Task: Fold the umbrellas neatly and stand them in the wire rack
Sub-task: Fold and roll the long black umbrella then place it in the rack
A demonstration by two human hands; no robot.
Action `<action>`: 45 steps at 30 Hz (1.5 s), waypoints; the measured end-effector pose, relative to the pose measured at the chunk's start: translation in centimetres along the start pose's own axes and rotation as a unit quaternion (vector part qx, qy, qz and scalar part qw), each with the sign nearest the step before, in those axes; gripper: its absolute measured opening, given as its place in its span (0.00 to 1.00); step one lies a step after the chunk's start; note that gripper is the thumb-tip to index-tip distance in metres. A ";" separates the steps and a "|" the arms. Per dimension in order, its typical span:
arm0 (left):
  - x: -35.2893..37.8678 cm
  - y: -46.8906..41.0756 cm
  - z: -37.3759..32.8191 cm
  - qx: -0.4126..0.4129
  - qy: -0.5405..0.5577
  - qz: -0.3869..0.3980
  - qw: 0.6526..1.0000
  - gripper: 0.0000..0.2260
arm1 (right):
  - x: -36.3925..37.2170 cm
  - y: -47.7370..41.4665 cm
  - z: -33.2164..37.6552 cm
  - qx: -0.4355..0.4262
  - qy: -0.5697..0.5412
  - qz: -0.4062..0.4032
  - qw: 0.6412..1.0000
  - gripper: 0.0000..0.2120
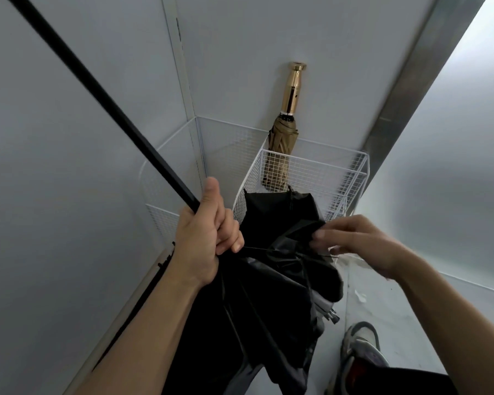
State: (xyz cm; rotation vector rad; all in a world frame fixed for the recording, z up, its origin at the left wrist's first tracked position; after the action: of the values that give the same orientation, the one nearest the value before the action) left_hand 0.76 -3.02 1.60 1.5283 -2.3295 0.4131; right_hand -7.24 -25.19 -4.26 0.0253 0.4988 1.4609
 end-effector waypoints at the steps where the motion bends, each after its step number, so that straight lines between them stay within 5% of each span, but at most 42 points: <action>1: 0.4 0.1 0.3 -0.004 -0.010 0.008 1.000 0.27 | 1.1 0.0 0.2 0.002 0.040 0.021 0.999 0.12; 5: 2.3 0.8 1.6 -0.013 -0.050 0.044 0.998 0.29 | 4.5 -0.6 -0.3 0.020 0.157 0.083 0.984 0.11; 8: 3.0 1.2 2.2 -0.020 -0.066 0.053 0.996 0.30 | 5.7 -0.8 -0.1 0.008 0.152 0.104 0.983 0.14; 11: 2.9 1.0 2.0 -0.016 -0.065 0.045 0.997 0.30 | 5.0 -0.8 0.7 -0.014 0.129 0.072 0.989 0.07; 16: 2.4 0.6 2.2 -0.030 -0.052 0.017 0.998 0.28 | 2.3 -1.2 0.8 -0.008 -0.122 -0.057 0.991 0.04; 23: 2.2 0.7 2.3 -0.015 -0.063 -0.019 0.998 0.28 | 4.5 -1.0 1.6 -0.003 -0.373 -0.013 0.928 0.04; 26: 0.8 0.8 2.0 0.003 -0.084 -0.080 0.993 0.28 | 1.4 0.5 2.8 -0.086 -0.178 -0.155 0.968 0.06; 28: -0.3 0.7 1.2 0.027 -0.091 -0.120 0.988 0.27 | -0.2 2.8 4.5 -0.139 -0.031 -0.245 0.959 0.07; 31: -1.1 0.6 -0.1 0.060 -0.083 -0.167 0.981 0.28 | 2.4 3.0 3.1 -0.057 0.094 -0.151 0.982 0.18; 34: -1.2 1.0 0.0 0.079 -0.079 -0.196 0.974 0.30 | 6.8 2.1 -0.3 0.034 -0.002 -0.026 0.999 0.17; 39: -2.0 1.0 0.7 0.082 -0.093 -0.228 0.966 0.32 | 10.4 2.5 1.8 -0.062 -0.100 0.023 0.993 0.06; 45: -3.6 0.7 0.2 0.085 -0.102 -0.251 0.959 0.35 | 13.7 3.7 2.8 -0.156 -0.008 0.126 0.980 0.05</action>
State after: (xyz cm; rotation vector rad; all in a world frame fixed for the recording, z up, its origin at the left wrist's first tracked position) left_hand 1.45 0.12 -0.10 2.2581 -1.9710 0.3415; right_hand -9.44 -10.89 -4.85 -0.1533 0.2536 1.7738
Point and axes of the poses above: each hand's wrist, its own y-axis away from the middle knuckle, its own x-axis out of the palm, z = x × y, the point moved 10 cm from there along -y, towards the middle knuckle
